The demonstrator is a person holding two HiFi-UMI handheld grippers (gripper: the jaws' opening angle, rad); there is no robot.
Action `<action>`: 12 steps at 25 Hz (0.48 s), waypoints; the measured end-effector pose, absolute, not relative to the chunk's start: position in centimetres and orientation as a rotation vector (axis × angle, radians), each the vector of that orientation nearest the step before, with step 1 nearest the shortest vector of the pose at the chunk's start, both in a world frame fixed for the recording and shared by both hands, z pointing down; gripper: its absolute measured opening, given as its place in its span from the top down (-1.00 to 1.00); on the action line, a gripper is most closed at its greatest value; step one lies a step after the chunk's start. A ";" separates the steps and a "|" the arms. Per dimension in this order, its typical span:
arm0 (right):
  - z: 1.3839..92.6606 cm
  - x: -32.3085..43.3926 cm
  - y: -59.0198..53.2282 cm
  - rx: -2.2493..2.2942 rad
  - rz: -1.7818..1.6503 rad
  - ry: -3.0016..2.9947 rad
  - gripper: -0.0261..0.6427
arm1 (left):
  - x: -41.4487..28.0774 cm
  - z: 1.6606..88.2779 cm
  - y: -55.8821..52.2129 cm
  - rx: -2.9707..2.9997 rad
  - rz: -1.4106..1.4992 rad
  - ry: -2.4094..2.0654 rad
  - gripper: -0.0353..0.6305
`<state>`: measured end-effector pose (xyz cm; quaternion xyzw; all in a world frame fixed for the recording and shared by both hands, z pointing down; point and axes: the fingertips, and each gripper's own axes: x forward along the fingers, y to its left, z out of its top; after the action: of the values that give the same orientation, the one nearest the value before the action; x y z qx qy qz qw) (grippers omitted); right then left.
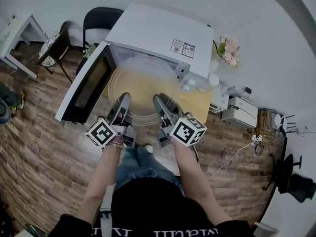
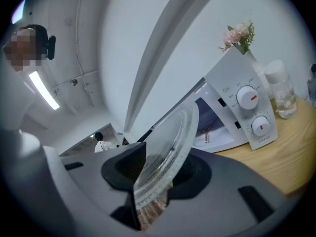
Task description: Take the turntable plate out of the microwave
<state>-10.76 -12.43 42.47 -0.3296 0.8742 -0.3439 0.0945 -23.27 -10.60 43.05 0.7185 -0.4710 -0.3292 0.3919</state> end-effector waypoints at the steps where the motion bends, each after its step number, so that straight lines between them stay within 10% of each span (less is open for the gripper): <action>1: 42.0 -10.8 -12.2 -0.970 -1.005 2.598 0.49 | -23.3 42.7 -10.3 1.826 -0.842 -1.196 0.66; 12: 36.8 -11.1 -12.1 -0.918 -0.827 2.617 0.48 | -23.5 36.9 -10.4 1.990 -0.863 -1.208 0.65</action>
<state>-11.07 -12.05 36.75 -0.3149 0.8974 -0.2835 0.1235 -23.53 -10.36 36.85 0.7585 -0.4603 -0.3289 0.3236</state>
